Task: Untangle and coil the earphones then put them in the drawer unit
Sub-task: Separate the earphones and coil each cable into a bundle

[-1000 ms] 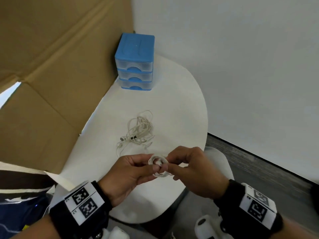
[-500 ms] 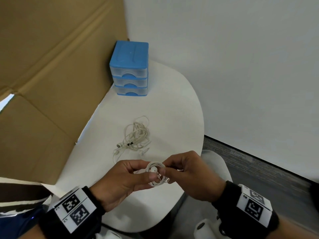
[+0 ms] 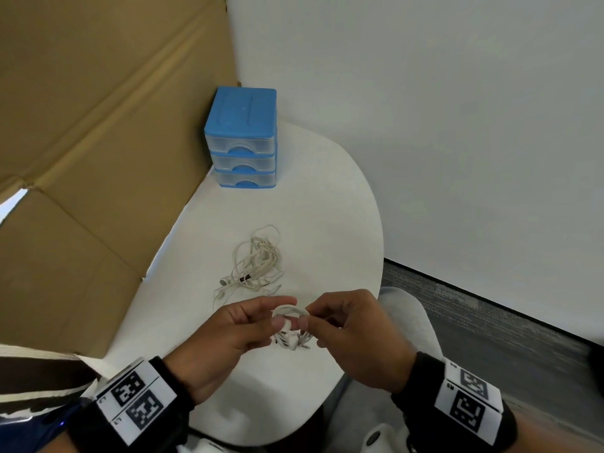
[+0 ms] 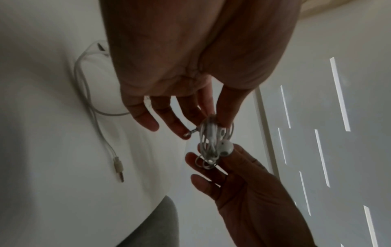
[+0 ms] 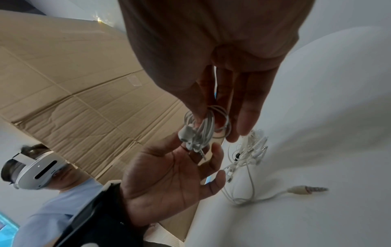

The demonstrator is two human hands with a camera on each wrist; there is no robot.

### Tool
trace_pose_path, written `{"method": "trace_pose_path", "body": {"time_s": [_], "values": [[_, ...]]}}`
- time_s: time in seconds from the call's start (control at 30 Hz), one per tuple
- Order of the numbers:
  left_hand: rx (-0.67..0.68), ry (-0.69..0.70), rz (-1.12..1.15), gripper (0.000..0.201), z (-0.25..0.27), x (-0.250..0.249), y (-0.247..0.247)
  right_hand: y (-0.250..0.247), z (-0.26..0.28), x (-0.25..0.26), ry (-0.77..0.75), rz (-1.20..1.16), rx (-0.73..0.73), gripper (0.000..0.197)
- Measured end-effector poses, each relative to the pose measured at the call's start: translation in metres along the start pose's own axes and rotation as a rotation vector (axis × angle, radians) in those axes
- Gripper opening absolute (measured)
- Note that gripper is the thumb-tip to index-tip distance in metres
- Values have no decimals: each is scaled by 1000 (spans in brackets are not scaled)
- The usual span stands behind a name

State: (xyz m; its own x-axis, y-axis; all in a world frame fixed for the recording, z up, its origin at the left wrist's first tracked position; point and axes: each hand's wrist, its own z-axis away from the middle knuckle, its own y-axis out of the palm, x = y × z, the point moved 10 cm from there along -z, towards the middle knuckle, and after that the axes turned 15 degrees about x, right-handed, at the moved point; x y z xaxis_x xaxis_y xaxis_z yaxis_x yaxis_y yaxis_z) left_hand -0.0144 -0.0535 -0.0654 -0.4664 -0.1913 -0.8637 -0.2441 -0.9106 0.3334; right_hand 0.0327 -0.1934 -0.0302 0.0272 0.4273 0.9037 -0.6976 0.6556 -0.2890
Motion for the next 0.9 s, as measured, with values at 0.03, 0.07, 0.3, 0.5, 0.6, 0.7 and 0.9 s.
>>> {"method": "trace_pose_path", "body": {"time_s": [0.03, 0.07, 0.3, 0.5, 0.6, 0.7, 0.9], "values": [[-11, 12, 9, 53, 0, -1, -1, 1, 0, 2, -4, -3, 0, 9], [-19, 24, 14, 52, 0, -2, -1, 3, 1, 3, -6, 1, -5, 9], [-5, 132, -65, 31, 4, -21, 12, 4, 6, 7, -32, 16, -29, 6], [-138, 124, -145, 30, 6, -15, 7, -2, 6, 12, -104, -30, -98, 6], [-84, -29, 77, 31, 3, 2, 14, -14, 5, 13, -141, -87, -165, 6], [-60, -92, 328, 30, 2, 13, 17, -17, 4, 13, -143, -125, -180, 9], [-86, -93, 310, 31, 1, 15, 3, -26, 4, 11, -129, -181, -225, 11]]}}
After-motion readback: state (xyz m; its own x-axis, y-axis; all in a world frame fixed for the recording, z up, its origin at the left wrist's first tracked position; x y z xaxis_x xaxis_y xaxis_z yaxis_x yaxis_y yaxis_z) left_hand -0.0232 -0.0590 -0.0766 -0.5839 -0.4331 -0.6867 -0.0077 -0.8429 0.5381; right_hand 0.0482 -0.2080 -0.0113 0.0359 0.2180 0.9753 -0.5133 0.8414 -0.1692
